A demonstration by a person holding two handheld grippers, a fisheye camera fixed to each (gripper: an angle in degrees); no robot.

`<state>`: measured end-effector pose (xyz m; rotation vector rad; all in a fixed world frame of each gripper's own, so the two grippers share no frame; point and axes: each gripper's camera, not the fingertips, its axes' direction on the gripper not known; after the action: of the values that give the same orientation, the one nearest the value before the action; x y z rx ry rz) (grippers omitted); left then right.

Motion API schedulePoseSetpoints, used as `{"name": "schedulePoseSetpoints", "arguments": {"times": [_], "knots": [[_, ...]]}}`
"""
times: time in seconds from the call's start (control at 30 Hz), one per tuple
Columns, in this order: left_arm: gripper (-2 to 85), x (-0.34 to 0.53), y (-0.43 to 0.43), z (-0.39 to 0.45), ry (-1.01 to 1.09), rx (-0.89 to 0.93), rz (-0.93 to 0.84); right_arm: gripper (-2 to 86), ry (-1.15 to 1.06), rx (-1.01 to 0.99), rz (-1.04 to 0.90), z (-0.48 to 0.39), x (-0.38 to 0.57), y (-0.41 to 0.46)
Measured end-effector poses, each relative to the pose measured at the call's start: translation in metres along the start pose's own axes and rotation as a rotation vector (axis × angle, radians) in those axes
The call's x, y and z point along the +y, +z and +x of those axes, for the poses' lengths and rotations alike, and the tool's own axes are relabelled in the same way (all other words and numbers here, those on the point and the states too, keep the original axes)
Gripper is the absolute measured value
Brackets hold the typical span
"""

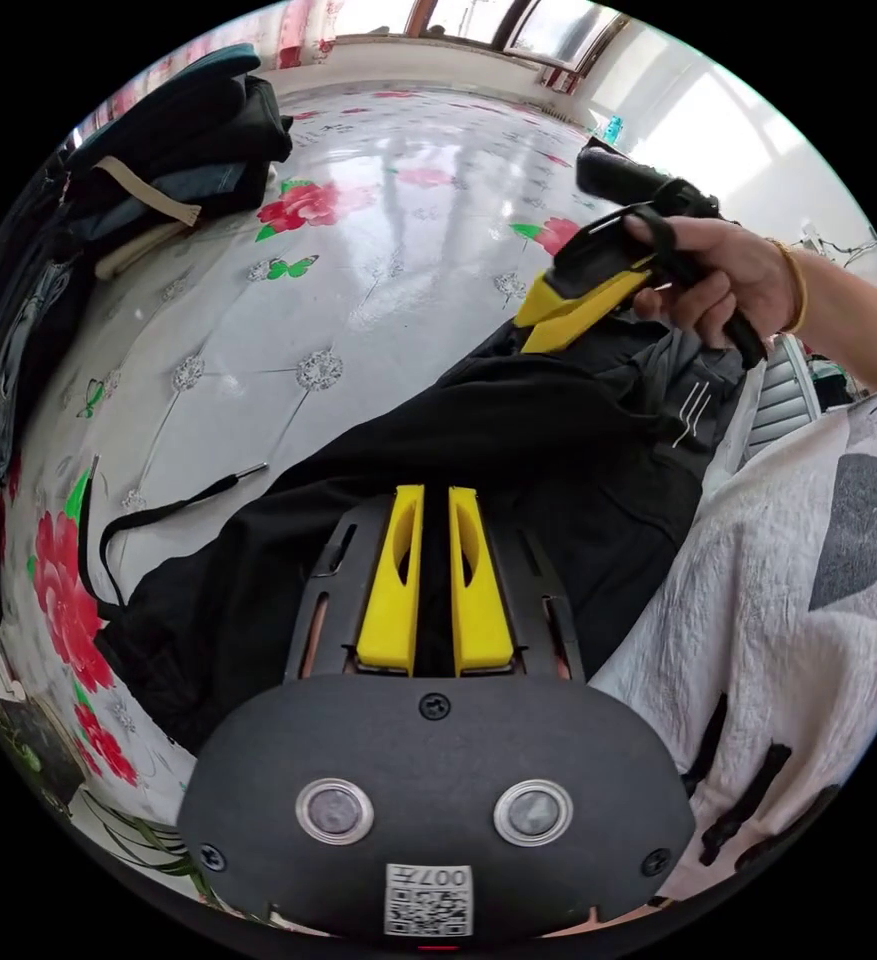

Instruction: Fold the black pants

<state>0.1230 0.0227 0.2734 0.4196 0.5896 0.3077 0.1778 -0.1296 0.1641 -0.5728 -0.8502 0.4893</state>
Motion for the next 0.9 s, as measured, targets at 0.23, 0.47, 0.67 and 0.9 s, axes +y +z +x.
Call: {"name": "schedulePoseSetpoints", "arguments": {"times": [0.23,0.47,0.67,0.9], "knots": [[-0.8,0.020,0.005,-0.046,-0.010,-0.092,0.001,0.2,-0.079,0.035,0.152,-0.022,-0.036,-0.039],[-0.7,0.002,0.004,-0.130,-0.011,-0.095,-0.038,0.9,-0.167,0.024,0.429,-0.042,-0.013,-0.072],[5.2,-0.030,-0.020,-0.177,0.031,0.069,-0.007,3.2,-0.304,0.223,0.511,-0.038,0.087,-0.072],[6.9,-0.104,-0.055,-0.212,0.043,0.201,0.153,5.5,0.140,0.680,0.988,0.055,0.304,-0.130]]}}
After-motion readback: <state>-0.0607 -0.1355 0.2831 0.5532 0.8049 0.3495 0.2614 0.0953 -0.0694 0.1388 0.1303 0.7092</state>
